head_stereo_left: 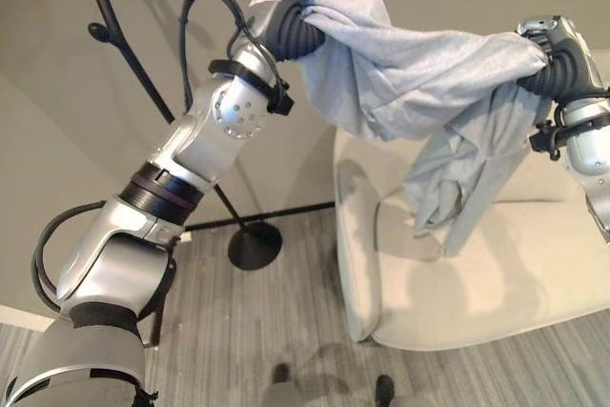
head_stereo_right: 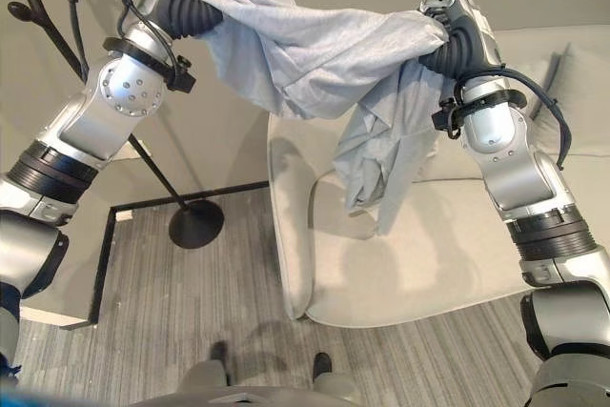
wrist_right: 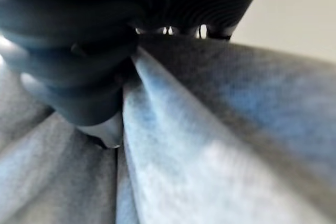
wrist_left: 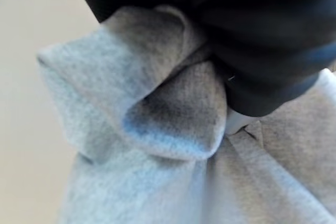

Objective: Hang the clothes on the sofa on the clothes rack.

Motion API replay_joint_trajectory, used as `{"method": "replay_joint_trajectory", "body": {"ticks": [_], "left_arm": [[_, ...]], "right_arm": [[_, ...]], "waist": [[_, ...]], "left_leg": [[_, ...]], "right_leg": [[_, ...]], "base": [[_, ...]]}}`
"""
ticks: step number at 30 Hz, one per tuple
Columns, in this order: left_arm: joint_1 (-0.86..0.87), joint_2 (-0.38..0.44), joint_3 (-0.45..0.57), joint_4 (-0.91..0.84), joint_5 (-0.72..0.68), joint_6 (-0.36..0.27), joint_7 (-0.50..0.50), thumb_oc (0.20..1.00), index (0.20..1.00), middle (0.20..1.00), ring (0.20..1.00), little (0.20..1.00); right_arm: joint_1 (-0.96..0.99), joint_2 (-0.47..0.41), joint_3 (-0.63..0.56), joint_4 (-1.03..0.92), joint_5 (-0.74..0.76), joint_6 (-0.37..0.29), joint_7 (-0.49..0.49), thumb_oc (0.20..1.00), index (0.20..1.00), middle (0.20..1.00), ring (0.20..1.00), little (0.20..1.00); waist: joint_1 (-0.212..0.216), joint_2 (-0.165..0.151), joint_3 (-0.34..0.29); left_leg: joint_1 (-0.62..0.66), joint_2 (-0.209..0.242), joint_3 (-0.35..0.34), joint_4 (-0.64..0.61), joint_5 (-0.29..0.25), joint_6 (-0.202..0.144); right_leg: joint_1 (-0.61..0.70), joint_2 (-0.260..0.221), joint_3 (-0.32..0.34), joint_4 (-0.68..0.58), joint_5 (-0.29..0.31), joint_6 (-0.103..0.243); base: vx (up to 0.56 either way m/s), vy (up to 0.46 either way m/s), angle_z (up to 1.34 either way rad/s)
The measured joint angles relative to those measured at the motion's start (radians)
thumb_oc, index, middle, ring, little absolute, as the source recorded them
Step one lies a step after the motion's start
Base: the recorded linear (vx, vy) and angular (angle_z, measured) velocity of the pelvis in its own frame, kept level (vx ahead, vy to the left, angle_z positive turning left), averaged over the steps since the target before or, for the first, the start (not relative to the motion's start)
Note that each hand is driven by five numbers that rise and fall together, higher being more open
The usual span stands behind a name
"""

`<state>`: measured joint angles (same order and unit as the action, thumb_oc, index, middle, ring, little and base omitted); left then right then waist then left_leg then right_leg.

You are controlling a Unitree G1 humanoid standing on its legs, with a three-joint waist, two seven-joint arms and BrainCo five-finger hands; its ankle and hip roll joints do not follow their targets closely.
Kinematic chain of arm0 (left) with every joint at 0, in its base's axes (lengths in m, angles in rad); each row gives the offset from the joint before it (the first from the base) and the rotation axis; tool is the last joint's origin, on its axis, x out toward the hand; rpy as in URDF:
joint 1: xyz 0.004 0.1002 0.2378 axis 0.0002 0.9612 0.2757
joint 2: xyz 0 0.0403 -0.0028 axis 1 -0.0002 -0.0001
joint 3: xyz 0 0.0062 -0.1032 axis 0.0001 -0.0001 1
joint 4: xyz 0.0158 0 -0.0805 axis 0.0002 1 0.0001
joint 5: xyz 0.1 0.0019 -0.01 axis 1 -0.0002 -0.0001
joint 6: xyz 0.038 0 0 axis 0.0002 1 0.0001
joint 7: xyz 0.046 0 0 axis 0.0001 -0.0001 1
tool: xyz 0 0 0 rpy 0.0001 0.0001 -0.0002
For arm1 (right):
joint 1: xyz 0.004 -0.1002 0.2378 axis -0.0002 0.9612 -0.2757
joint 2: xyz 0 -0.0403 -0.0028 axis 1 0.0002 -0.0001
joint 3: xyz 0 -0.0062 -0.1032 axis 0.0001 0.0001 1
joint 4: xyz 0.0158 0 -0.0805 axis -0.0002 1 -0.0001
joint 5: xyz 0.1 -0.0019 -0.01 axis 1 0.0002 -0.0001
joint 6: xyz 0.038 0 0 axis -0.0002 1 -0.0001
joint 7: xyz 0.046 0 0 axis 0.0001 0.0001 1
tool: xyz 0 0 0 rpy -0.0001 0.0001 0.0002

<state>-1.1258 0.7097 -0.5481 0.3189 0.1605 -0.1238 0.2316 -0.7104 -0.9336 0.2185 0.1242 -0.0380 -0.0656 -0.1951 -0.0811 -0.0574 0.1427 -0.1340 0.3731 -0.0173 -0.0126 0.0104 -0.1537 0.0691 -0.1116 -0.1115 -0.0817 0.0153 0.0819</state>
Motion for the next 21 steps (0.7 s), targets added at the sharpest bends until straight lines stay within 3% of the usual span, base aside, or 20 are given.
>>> {"method": "replay_joint_trajectory", "body": {"ticks": [1,2,4,5,6,7,8,9,11,12,13,14,15,16,17,18,19,20,21], "left_arm": [[-0.006,-0.001,-0.009,0.011,0.000,0.000,0.000,0.200,0.200,0.200,0.200,0.200],[-0.013,-0.013,-0.021,0.027,0.000,0.001,0.000,0.200,0.200,0.200,0.200,0.200],[-0.015,-0.020,-0.048,0.029,0.000,0.000,0.000,0.200,0.200,0.200,0.200,0.200],[-0.014,-0.017,-0.056,0.032,-0.001,-0.004,0.001,0.200,0.200,0.200,0.200,0.200],[-0.012,-0.014,-0.056,0.032,0.000,-0.005,0.001,0.200,0.200,0.200,0.200,0.200],[-0.014,0.002,-0.054,0.036,-0.001,-0.005,0.001,0.200,0.200,0.200,0.200,0.200],[-0.010,0.007,-0.059,0.042,-0.002,0.001,0.002,0.200,0.200,0.200,0.200,0.200],[-0.014,0.018,-0.075,0.041,-0.002,0.003,0.003,0.200,0.200,0.200,0.200,0.200],[-0.024,0.073,-0.088,0.026,-0.002,0.001,0.007,0.200,0.200,0.200,0.200,0.200],[-0.038,0.094,-0.111,0.028,-0.002,0.002,0.018,0.200,0.200,0.200,0.200,0.200],[-0.063,0.105,-0.141,0.045,0.001,0.003,0.017,0.200,0.200,0.200,0.200,0.200],[-0.063,0.075,-0.142,0.047,0.002,0.004,0.019,0.200,0.200,0.200,0.200,0.200],[-0.063,0.051,-0.144,0.044,0.002,0.003,0.019,0.200,0.200,0.200,0.200,0.200],[-0.055,0.027,-0.132,0.027,0.005,0.003,0.018,0.200,0.200,0.200,0.200,0.200],[-0.041,0.016,-0.116,0.005,0.011,0.002,0.018,0.200,0.200,0.200,0.200,0.200],[-0.032,0.017,-0.108,-0.011,0.011,0.001,0.018,0.200,0.200,0.200,0.200,0.200],[-0.027,0.013,-0.107,-0.011,0.012,0.003,0.016,0.200,0.200,0.200,0.200,0.200],[0.007,-0.008,-0.059,-0.010,0.013,0.002,0.015,0.200,0.200,0.200,0.200,0.200],[0.024,-0.027,-0.041,0.001,0.013,0.006,0.013,0.200,0.200,0.200,0.200,0.200]], "right_arm": [[0.001,-0.001,-0.008,0.000,0.000,0.000,-0.001,0.200,0.200,0.200,0.200,0.200],[0.007,-0.007,-0.014,0.000,0.000,0.000,-0.005,0.200,0.200,0.200,0.200,0.200],[0.032,-0.032,-0.026,-0.004,0.000,0.000,-0.007,0.200,0.200,0.200,0.200,0.200],[0.045,-0.032,-0.037,-0.002,0.000,0.000,-0.008,0.200,0.200,0.200,0.200,0.200],[0.046,-0.032,-0.037,-0.001,0.000,0.000,-0.008,0.200,0.200,0.200,0.200,0.200],[0.067,-0.011,-0.051,-0.018,0.000,-0.001,-0.012,0.200,0.200,0.200,0.200,0.200],[0.129,0.019,-0.053,-0.048,-0.001,-0.001,-0.011,0.200,0.200,0.200,0.200,0.200],[0.163,0.025,-0.053,-0.071,-0.003,-0.001,0.001,0.200,0.200,0.200,0.200,0.200],[0.164,0.089,-0.053,-0.081,-0.005,0.004,0.001,0.200,0.200,0.200,0.200,0.200],[0.149,0.124,-0.043,-0.097,-0.006,0.011,-0.002,0.200,0.200,0.200,0.200,0.200],[0.142,0.135,-0.037,-0.105,-0.012,0.007,-0.008,0.200,0.200,0.200,0.200,0.200],[0.142,0.116,-0.030,-0.104,-0.027,0.008,-0.010,0.200,0.200,0.200,0.200,0.200],[0.141,0.094,-0.031,-0.099,-0.031,0.010,-0.010,0.200,0.200,0.200,0.200,0.200],[0.141,0.074,-0.037,-0.093,-0.032,0.009,-0.012,0.200,0.200,0.200,0.200,0.200],[0.141,0.064,-0.044,-0.086,-0.032,0.009,-0.014,0.200,0.200,0.200,0.200,0.200],[0.137,0.056,-0.047,-0.077,-0.032,0.010,-0.014,0.200,0.200,0.200,0.200,0.200],[0.137,0.048,-0.048,-0.072,-0.032,0.010,-0.014,0.200,0.200,0.200,0.200,0.200],[0.137,0.046,-0.049,-0.071,-0.031,0.010,-0.015,0.200,0.200,0.200,0.200,0.200],[0.140,0.046,-0.045,-0.071,-0.031,0.011,-0.014,0.200,0.200,0.200,0.200,0.200]], "waist": [[0.000,0.005,-0.003],[0.000,0.006,-0.004],[0.003,0.022,-0.013],[0.005,0.040,-0.023],[0.006,0.047,-0.027],[0.028,0.058,-0.049],[0.022,-0.005,-0.059],[0.013,-0.014,-0.058],[0.051,-0.017,-0.057],[0.059,-0.018,-0.056],[0.056,-0.005,-0.058],[0.051,0.003,-0.057],[0.056,0.019,-0.057],[0.054,0.042,-0.054],[0.052,0.061,-0.048],[0.059,0.071,-0.043],[0.052,0.071,-0.042],[0.058,0.095,-0.034],[0.048,0.122,-0.025]], "left_leg": [[-0.001,0.036,0.002,-0.025,0.003,-0.006],[-0.003,0.043,0.004,-0.034,0.009,-0.013],[-0.008,0.037,-0.003,-0.036,0.010,-0.013],[-0.003,0.011,-0.038,-0.040,0.010,-0.013],[0.004,0.003,-0.058,-0.041,0.010,-0.011],[0.027,-0.088,-0.151,-0.009,0.045,-0.115],[0.014,-0.198,-0.130,0.044,0.014,-0.075],[-0.006,-0.249,-0.119,0.093,-0.011,-0.034],[-0.018,-0.309,-0.046,0.144,-0.032,0.024],[-0.059,-0.335,0.026,0.215,-0.062,0.075],[-0.069,-0.340,0.059,0.211,-0.086,0.122],[-0.052,-0.373,0.061,0.176,-0.074,0.160],[-0.036,-0.387,0.058,0.141,-0.059,0.185],[-0.003,-0.400,0.038,0.078,-0.027,0.216],[0.029,-0.401,0.031,0.024,0.001,0.228],[0.062,-0.403,0.037,-0.020,0.032,0.220],[0.086,-0.427,0.030,-0.033,0.032,0.219],[0.106,-0.417,0.019,-0.048,0.023,0.232],[0.123,-0.391,0.011,-0.062,0.033,0.223]], "right_leg": [[-0.009,-0.014,0.011,0.005,0.002,0.019],[-0.009,-0.035,0.014,0.009,0.005,0.033],[0.003,-0.080,0.022,0.008,0.014,0.085],[0.015,-0.103,0.029,0.004,0.008,0.113],[0.017,-0.112,0.033,0.001,0.007,0.115],[0.024,-0.181,0.069,-0.010,0.016,0.139],[0.021,-0.280,0.061,0.004,0.061,0.086],[0.008,-0.322,0.068,0.021,0.153,0.048],[-0.088,-0.361,0.103,0.040,0.402,0.020],[-0.151,-0.378,0.108,0.065,0.505,-0.078],[-0.182,-0.402,0.061,0.133,0.495,-0.067],[-0.196,-0.408,0.004,0.184,0.426,-0.004],[-0.200,-0.375,0.006,0.230,0.322,0.044],[-0.195,-0.297,0.031,0.286,0.166,0.057],[-0.180,-0.222,0.046,0.297,0.074,0.057],[-0.162,-0.165,0.031,0.272,0.015,0.062],[-0.130,-0.137,-0.005,0.215,0.004,0.065],[-0.142,-0.075,0.024,0.242,-0.059,0.067],[-0.150,0.004,0.068,0.258,-0.091,0.034]], "base": [[0.18,0.405,-0.13],[0.24,0.448,-0.15],[0.29,0.491,-0.07],[0.26,0.483,-0.08],[0.26,0.516,-0.43],[0.19,0.488,-0.33],[0.13,0.466,-0.16],[0.04,0.641,0.01],[0.00,0.649,-0.58],[0.04,0.476,-0.64],[0.05,0.445,-0.30],[0.10,0.429,0.03],[0.07,0.366,0.18],[0.06,0.211,0.20],[0.09,0.240,0.13],[0.13,0.183,0.09],[0.13,0.190,-0.11],[0.10,0.087,0.08],[0.07,0.077,0.10]]}}
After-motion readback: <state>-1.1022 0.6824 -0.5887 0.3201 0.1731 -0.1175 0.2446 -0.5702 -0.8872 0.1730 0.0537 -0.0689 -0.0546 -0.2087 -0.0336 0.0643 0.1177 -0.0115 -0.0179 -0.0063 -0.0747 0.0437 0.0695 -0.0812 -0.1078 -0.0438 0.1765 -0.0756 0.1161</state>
